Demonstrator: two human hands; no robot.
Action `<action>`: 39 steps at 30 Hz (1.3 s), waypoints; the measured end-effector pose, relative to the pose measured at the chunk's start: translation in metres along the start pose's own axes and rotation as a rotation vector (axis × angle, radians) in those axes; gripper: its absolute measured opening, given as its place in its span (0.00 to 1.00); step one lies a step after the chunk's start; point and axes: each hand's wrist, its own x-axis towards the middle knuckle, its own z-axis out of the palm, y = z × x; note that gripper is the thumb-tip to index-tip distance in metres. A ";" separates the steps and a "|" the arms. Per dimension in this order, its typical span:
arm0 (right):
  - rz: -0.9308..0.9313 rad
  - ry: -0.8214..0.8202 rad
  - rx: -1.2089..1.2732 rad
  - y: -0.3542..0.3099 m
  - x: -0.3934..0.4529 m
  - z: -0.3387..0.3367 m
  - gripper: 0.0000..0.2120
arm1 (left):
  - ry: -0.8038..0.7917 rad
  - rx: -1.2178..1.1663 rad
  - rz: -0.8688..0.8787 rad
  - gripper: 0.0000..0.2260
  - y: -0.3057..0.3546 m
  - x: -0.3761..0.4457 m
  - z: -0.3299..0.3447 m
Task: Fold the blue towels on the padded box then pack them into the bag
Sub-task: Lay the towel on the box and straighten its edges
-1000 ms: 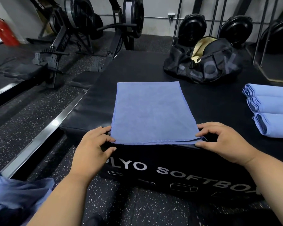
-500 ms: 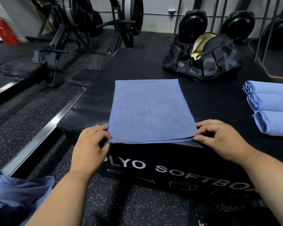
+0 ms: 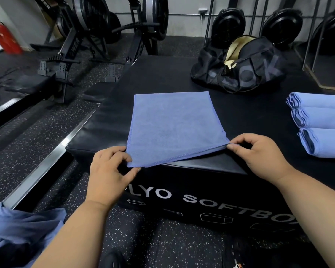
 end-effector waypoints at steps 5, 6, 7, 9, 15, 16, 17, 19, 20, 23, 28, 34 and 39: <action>0.023 0.000 0.017 -0.002 0.003 -0.001 0.05 | -0.017 -0.003 0.007 0.15 -0.004 -0.003 0.000; 0.030 0.000 0.017 -0.002 0.004 -0.001 0.05 | -0.025 -0.002 0.003 0.15 -0.004 -0.003 0.000; 0.035 0.000 0.017 -0.003 0.004 -0.001 0.05 | -0.031 -0.001 0.004 0.14 -0.004 -0.003 0.000; 0.039 0.001 0.019 -0.004 0.003 -0.001 0.05 | -0.039 0.003 0.022 0.12 -0.004 -0.004 -0.001; 0.048 0.003 0.014 -0.006 0.002 -0.001 0.05 | -0.009 -0.011 0.060 0.05 0.001 -0.004 -0.005; 0.045 0.004 0.011 -0.006 0.002 -0.001 0.05 | 0.005 -0.019 0.074 0.03 0.003 -0.003 -0.008; 0.042 0.004 0.012 -0.007 0.002 -0.001 0.05 | 0.018 -0.026 0.080 0.04 0.006 -0.002 -0.009; 0.037 0.006 0.015 -0.007 0.001 -0.001 0.05 | 0.043 -0.053 0.065 0.04 0.012 0.000 -0.014; 0.039 0.009 0.019 -0.007 0.001 -0.001 0.05 | 0.060 -0.074 0.053 0.03 0.015 0.002 -0.018; 0.029 0.027 0.033 -0.008 0.000 -0.001 0.04 | 0.105 -0.166 -0.004 0.05 0.027 0.008 -0.031; 0.021 0.130 0.259 -0.017 0.004 -0.002 0.01 | 0.118 -0.414 -0.092 0.07 0.056 0.017 -0.050; 0.075 0.126 0.687 -0.038 0.005 -0.004 0.02 | 0.116 -0.816 -0.215 0.11 0.071 0.025 -0.064; 0.045 0.113 0.752 -0.041 0.009 -0.008 0.10 | 0.039 -0.688 -0.134 0.15 0.072 0.025 -0.072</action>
